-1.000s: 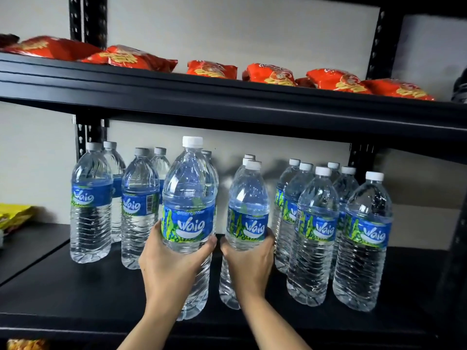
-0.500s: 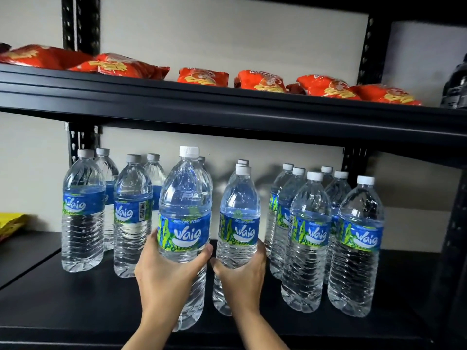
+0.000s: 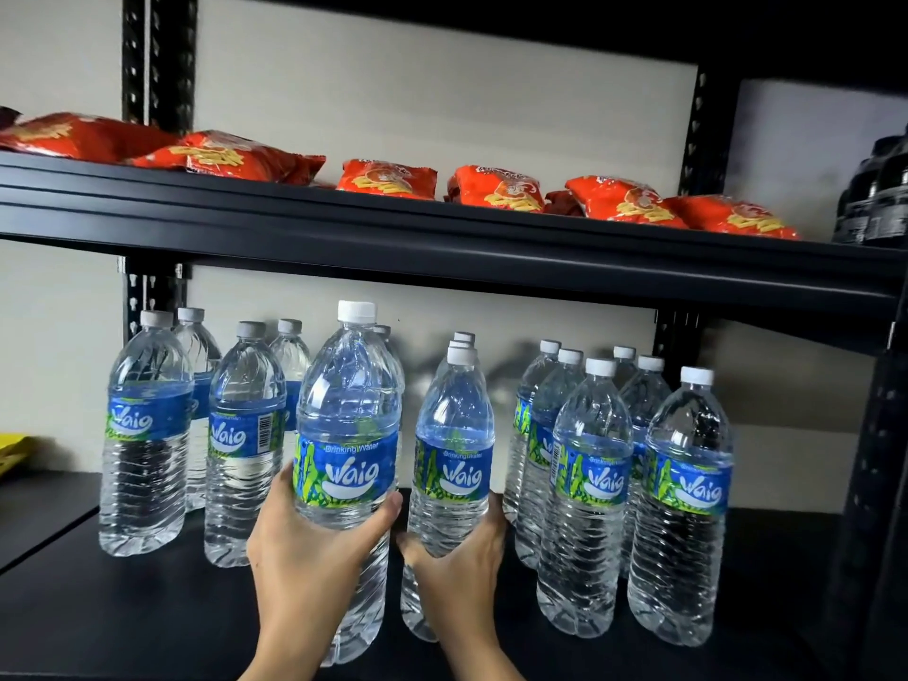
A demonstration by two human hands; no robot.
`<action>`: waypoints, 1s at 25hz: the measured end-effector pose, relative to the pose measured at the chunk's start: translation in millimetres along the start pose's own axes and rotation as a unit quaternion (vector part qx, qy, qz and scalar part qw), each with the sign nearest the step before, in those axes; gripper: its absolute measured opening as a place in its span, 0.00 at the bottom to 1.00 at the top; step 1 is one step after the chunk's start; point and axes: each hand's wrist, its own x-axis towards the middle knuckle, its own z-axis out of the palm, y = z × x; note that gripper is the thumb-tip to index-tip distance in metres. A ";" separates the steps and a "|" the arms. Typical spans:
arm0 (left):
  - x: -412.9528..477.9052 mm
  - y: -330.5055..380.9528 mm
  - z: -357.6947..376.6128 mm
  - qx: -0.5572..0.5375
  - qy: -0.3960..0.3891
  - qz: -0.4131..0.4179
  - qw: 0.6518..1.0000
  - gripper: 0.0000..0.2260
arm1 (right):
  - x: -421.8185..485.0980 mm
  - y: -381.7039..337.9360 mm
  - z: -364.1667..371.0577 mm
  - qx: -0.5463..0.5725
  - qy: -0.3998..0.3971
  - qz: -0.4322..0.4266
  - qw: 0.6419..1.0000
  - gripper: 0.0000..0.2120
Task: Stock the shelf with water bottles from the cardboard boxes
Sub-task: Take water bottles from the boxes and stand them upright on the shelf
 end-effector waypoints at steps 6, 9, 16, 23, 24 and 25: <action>0.3 7.8 -1.2 0.013 -0.003 0.010 1.000 0.30 | 0.2 -1.5 4.4 -0.003 0.036 0.003 0.999 0.53; 2.0 5.7 -2.5 0.018 0.001 0.008 1.000 0.31 | 2.7 1.1 5.8 0.014 0.056 0.036 0.998 0.50; 4.1 -1.7 -5.0 0.016 0.009 0.002 1.000 0.31 | 2.9 2.6 8.5 0.008 0.050 0.055 0.997 0.49; 5.1 -8.1 -4.2 0.028 0.006 0.009 1.000 0.33 | 2.0 1.3 10.0 -0.003 0.073 0.045 0.996 0.49; 4.6 -9.2 -4.4 0.032 0.003 0.010 0.999 0.33 | 1.6 0.8 8.6 -0.004 0.065 0.050 0.997 0.50; 3.9 -10.4 -4.8 0.034 0.002 0.010 0.999 0.33 | 1.7 -0.1 6.8 -0.007 0.054 0.054 0.997 0.51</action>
